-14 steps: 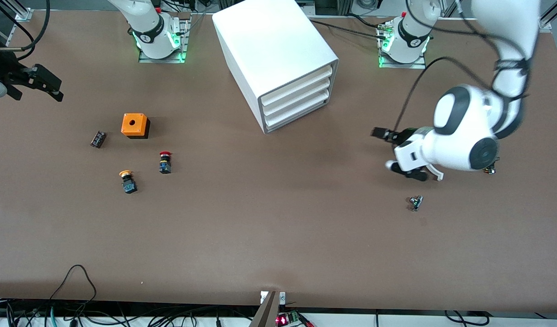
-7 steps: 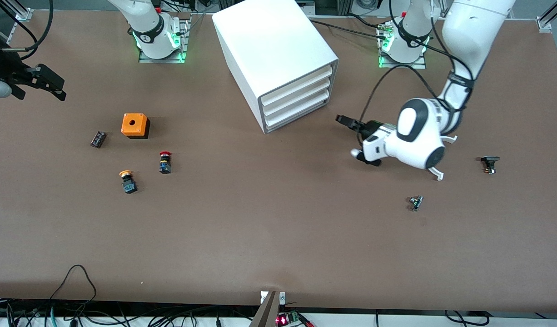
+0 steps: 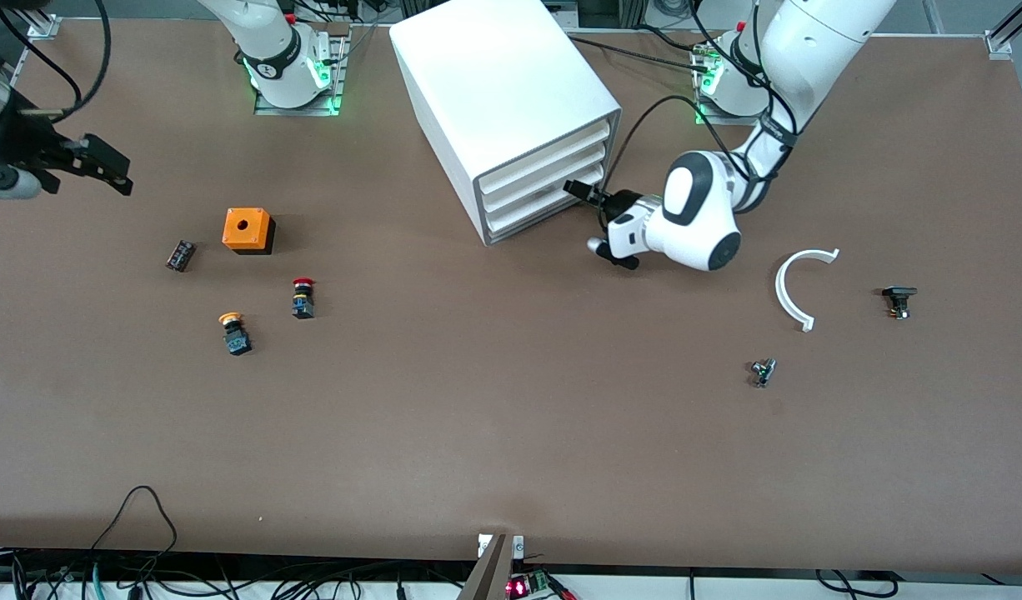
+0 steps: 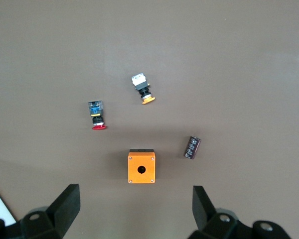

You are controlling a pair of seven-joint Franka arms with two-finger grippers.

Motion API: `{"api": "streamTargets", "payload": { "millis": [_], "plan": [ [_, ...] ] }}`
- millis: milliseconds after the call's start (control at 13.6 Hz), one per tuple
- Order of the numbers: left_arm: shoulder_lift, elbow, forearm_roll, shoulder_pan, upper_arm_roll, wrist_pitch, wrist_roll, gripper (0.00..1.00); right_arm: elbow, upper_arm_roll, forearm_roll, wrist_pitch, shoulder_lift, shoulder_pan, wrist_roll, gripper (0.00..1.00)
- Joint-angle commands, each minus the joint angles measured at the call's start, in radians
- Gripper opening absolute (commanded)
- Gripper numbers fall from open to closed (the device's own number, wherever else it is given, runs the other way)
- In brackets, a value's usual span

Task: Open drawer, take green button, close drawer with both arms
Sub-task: 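Pull the bottom drawer open with the left gripper while the right gripper approaches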

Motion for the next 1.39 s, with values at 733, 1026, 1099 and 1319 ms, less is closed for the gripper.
{"api": "streamTargets", "payload": {
  "millis": [733, 1026, 1099, 1319],
  "plan": [
    [-0.004, 0.027, 0.002, 0.033, 0.108, 0.070, 0.037, 0.00, 0.010, 0.011, 0.097, 0.185, 0.238, 0.160, -0.008, 1.00],
    [-0.001, 0.113, 0.153, 0.048, 0.167, 0.201, 0.068, 0.00, 0.065, 0.011, 0.097, 0.191, 0.322, 0.264, -0.011, 1.00],
    [-0.004, 0.125, 0.172, 0.048, 0.170, 0.202, 0.065, 0.00, 0.074, 0.011, 0.096, 0.196, 0.337, 0.294, -0.008, 1.00],
    [-0.031, 0.117, 0.174, 0.053, 0.170, 0.210, 0.063, 1.00, 0.189, 0.011, 0.096, 0.196, 0.443, 0.409, -0.011, 1.00]
  ]
}}
